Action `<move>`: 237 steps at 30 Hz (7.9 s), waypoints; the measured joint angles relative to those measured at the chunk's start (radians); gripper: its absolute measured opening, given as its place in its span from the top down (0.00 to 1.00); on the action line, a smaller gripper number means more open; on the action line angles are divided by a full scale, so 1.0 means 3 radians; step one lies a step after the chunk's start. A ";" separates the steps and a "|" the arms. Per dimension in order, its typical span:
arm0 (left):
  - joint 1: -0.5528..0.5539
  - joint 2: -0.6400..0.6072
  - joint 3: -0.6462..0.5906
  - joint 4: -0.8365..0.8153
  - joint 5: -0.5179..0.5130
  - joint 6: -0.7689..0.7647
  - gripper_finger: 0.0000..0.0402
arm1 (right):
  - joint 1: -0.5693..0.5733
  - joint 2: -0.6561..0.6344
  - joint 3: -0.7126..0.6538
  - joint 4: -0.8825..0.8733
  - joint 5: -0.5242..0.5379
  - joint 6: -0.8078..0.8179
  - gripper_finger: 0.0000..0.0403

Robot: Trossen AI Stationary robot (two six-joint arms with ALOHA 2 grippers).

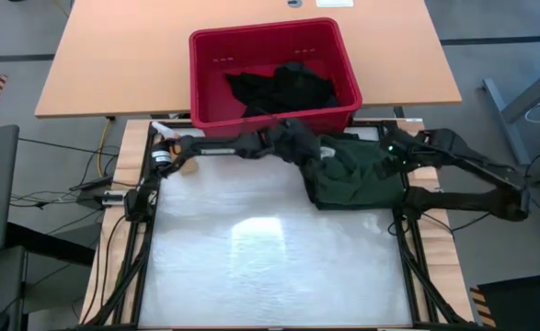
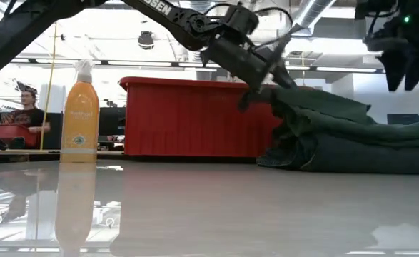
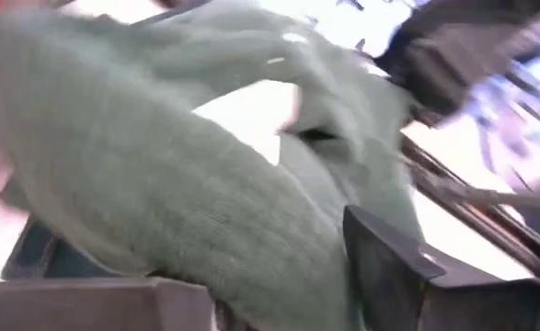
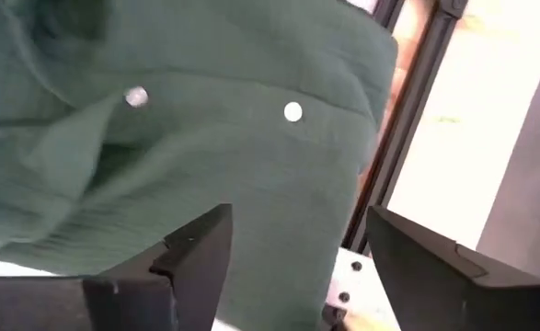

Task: Fold laundry
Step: Stack the green polo shirt on top of the dark blue pants, then remove the black shirt from the red laundry bin onto the table, then fold the black shirt

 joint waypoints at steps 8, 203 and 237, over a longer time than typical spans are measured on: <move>0.0249 -0.0666 0.0004 -0.0814 0.0676 0.0949 0.58 | -0.0007 0.0077 0.0834 0.0574 -0.0212 0.0194 0.30; -0.1209 -0.4568 -0.2977 -0.0385 0.0113 -0.0139 1.00 | 0.1665 0.1755 -0.0533 0.5335 -0.2095 -0.1592 0.45; -0.1292 -0.4545 -0.2979 -0.1195 0.0093 -0.0231 1.00 | 0.1525 0.3271 -0.0153 0.6212 -0.2081 -0.1657 0.51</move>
